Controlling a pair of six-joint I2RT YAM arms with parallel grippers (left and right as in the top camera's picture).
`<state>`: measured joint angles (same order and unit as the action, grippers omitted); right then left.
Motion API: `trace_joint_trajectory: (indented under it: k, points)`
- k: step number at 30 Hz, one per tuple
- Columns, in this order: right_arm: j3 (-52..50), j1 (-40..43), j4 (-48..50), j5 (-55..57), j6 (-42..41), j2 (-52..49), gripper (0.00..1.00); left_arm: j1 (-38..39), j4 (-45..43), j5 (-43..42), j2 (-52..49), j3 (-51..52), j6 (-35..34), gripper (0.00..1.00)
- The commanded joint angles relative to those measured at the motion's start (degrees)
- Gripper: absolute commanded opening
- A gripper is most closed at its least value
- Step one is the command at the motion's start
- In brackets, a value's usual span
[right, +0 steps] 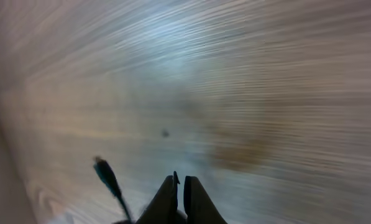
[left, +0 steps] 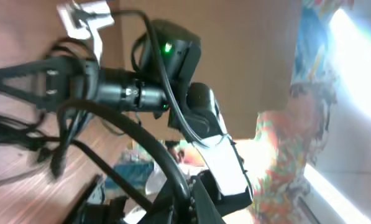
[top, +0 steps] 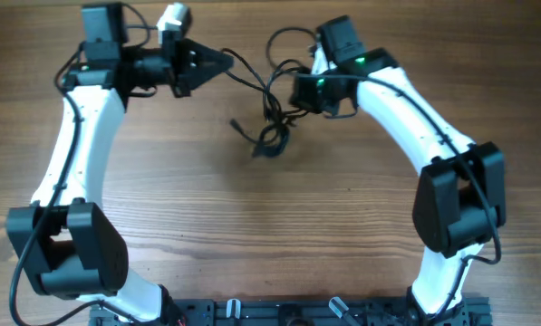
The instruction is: Untangle cables
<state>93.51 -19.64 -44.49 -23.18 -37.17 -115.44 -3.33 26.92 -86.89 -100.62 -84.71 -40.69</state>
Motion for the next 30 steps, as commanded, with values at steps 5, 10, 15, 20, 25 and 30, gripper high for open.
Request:
trace_joint_trajectory:
  k: [5, 10, 15, 20, 25, 30]
  points:
    - [-0.3, 10.7, -6.3, 7.3, 5.7, -0.7, 0.07, -12.7, -3.8, 2.0, 0.7, -0.6, 3.6, 0.04]
    - [-0.3, 10.9, -7.1, 3.1, 15.3, -0.7, 0.07, -11.2, 15.3, 42.5, 0.6, -0.6, 12.0, 0.04]
    - [-0.2, 10.9, -12.3, -2.9, 23.4, -0.3, 0.05, 1.1, 29.3, 58.4, 0.6, -0.6, 18.4, 0.04]
    - [1.4, 11.7, -12.7, 5.4, 15.8, 7.1, 0.04, 12.1, 34.5, 82.0, 0.3, -0.6, 14.3, 0.04]
    - [1.4, 13.8, -10.6, 29.1, 3.2, 18.0, 0.04, 12.8, 35.8, 84.9, 0.3, -0.6, 13.4, 0.04]
    - [0.6, 12.8, -12.2, 10.8, 13.6, 18.1, 0.04, 12.9, 35.5, 80.5, 0.3, -0.6, 17.3, 0.15]
